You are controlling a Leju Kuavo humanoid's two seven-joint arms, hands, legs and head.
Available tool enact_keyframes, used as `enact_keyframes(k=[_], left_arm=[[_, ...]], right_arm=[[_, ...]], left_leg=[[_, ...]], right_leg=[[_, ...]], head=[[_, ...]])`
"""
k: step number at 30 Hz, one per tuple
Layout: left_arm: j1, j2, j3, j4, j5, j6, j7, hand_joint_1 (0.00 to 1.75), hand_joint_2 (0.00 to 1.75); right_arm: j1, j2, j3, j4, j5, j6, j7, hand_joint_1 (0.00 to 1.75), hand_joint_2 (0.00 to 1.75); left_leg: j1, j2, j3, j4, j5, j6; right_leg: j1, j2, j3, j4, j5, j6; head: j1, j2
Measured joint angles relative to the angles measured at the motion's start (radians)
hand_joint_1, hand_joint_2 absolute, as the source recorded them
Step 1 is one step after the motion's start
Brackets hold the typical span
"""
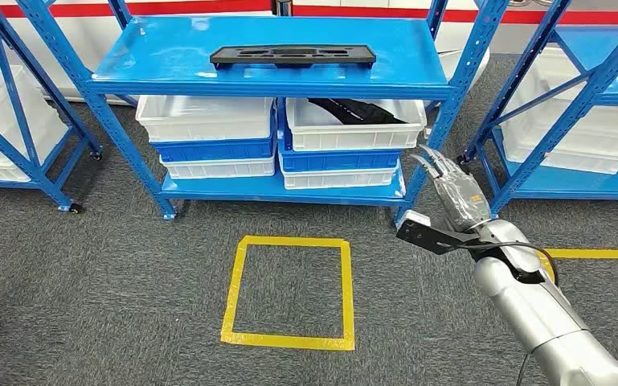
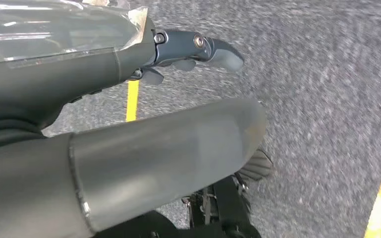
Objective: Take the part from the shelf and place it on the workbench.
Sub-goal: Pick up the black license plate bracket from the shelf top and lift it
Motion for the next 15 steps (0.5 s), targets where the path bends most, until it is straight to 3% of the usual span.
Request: enact_keyframes(k=[3,4,6,7,8,9,11,12,13,15], left_arm=[[0.0,-0.001,0.001,0.0,0.0,0.0,0.0,0.0,0.0],[0.0,-0.002,0.001,0.0,0.0,0.001,-0.001,0.0,0.0],[-0.001,-0.003,0.002,0.0,0.001,0.001,-0.001,0.0,0.0],[-0.001,-0.004,0.003,0.0,0.001,0.001,-0.001,0.0,0.0],[0.0,-0.005,0.003,0.0,0.001,0.001,-0.001,0.0,0.0],[0.001,-0.006,0.004,0.0,0.001,0.001,-0.001,0.0,0.0],[0.002,-0.008,0.004,0.0,0.001,0.001,-0.001,0.0,0.0],[0.002,-0.008,0.004,0.0,0.0,0.001,-0.001,0.0,0.0],[0.001,-0.009,0.004,0.0,0.0,0.001,-0.001,0.0,0.0],[0.0,-0.009,0.004,0.0,-0.003,0.001,-0.001,0.0,0.0]], right_arm=[[-0.006,0.004,-0.003,0.0,0.004,0.004,0.0,0.0,1.75],[-0.008,0.005,-0.005,0.0,0.005,0.005,0.0,0.0,1.75],[-0.01,0.007,-0.005,0.002,0.007,0.008,0.0,0.0,1.75],[-0.008,0.008,-0.005,0.003,0.009,0.01,0.0,0.0,1.75],[-0.005,0.01,-0.005,0.005,0.011,0.011,0.0,0.0,1.75],[-0.003,0.012,-0.005,0.006,0.012,0.012,0.0,0.0,1.75],[-0.002,0.016,-0.005,0.008,0.017,0.012,0.0,0.0,1.75],[-0.003,0.019,-0.005,0.009,0.022,0.012,0.0,0.0,1.75],[-0.003,0.022,-0.003,0.01,0.031,0.012,0.0,0.0,1.75],[-0.002,0.033,0.002,0.013,0.05,0.011,0.0,0.0,1.75]], left_leg=[[0.008,-0.001,0.022,-0.024,0.006,0.009],[0.01,-0.001,0.03,-0.031,0.007,0.014],[0.009,-0.002,0.037,-0.033,0.0,0.019],[0.008,-0.003,0.041,-0.032,-0.004,0.019],[0.008,-0.004,0.046,-0.032,-0.009,0.018],[0.009,-0.006,0.053,-0.031,-0.016,0.016],[0.01,-0.008,0.071,-0.028,-0.033,0.008],[0.008,-0.009,0.077,-0.024,-0.043,0.002],[0.007,-0.009,0.08,-0.021,-0.052,-0.004],[0.005,-0.008,0.081,-0.018,-0.063,-0.016]], right_leg=[[0.005,-0.003,-0.016,0.036,-0.018,0.005],[0.005,-0.004,-0.041,0.085,-0.038,0.003],[0.0,-0.005,-0.125,0.23,-0.084,0.0],[-0.002,-0.005,-0.165,0.287,-0.096,0.004],[-0.004,-0.005,-0.189,0.312,-0.092,0.012],[-0.007,-0.006,-0.19,0.292,-0.068,0.024],[-0.013,-0.009,-0.137,0.146,0.014,0.046],[-0.013,-0.011,-0.106,0.075,0.047,0.048],[-0.012,-0.012,-0.085,0.028,0.066,0.044],[-0.007,-0.011,-0.074,0.009,0.066,0.024]], head=[[0.002,0.0],[0.004,0.0],[0.006,0.0],[0.007,0.0],[0.007,0.0],[0.008,0.0],[0.011,0.0],[0.013,0.0],[0.013,0.0],[0.012,0.0]])
